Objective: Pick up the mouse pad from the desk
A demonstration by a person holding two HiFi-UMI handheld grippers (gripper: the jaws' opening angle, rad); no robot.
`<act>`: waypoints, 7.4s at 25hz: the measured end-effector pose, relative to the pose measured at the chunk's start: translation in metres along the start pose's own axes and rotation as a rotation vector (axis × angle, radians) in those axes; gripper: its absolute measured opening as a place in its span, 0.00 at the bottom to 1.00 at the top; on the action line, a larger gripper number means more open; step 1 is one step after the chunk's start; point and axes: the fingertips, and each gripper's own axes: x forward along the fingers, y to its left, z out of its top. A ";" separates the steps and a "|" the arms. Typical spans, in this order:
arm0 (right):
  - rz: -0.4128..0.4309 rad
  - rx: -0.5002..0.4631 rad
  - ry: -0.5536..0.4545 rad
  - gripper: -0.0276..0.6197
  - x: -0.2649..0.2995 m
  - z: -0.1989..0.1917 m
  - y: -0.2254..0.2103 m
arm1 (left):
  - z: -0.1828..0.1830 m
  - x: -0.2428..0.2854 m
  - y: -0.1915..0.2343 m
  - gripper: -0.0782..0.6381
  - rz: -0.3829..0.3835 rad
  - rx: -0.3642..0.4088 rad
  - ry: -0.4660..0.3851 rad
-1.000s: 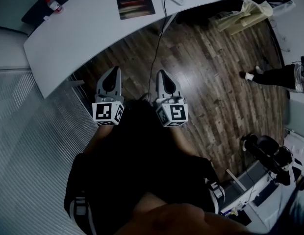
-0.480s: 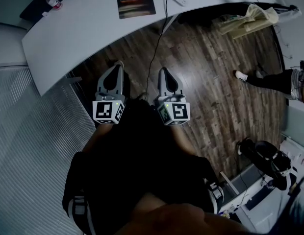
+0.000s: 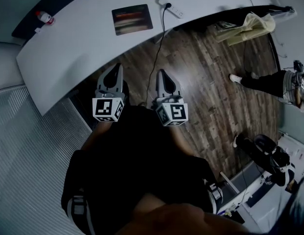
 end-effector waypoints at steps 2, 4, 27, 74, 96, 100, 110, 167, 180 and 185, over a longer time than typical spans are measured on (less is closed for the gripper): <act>-0.005 -0.005 0.007 0.05 0.023 0.004 -0.001 | 0.003 0.020 0.015 0.12 -0.010 -0.007 0.012; -0.014 -0.007 0.020 0.05 0.045 0.005 -0.004 | 0.006 0.037 0.030 0.12 -0.015 -0.015 0.023; -0.147 -0.010 0.135 0.05 0.250 0.002 0.016 | 0.003 0.158 0.205 0.12 -0.091 -0.102 0.170; 0.090 -0.115 0.551 0.08 0.403 -0.117 -0.132 | -0.129 0.291 0.235 0.12 0.182 -0.207 0.437; 0.087 -0.063 0.834 0.28 0.430 -0.240 -0.199 | -0.254 0.318 0.251 0.38 0.233 -0.297 0.695; 0.074 -0.070 0.863 0.30 0.432 -0.252 -0.202 | -0.265 0.320 0.254 0.39 0.238 -0.298 0.730; 0.062 -0.090 0.896 0.31 0.433 -0.259 -0.201 | -0.277 0.324 0.246 0.39 0.224 -0.307 0.762; 0.149 -0.071 0.939 0.34 0.423 -0.278 -0.135 | -0.283 0.329 0.221 0.40 0.178 -0.314 0.782; 0.182 -0.093 0.959 0.33 0.420 -0.279 -0.133 | -0.281 0.328 0.223 0.36 0.177 -0.285 0.788; 0.188 -0.083 0.967 0.33 0.418 -0.281 -0.135 | -0.278 0.328 0.222 0.34 0.180 -0.278 0.777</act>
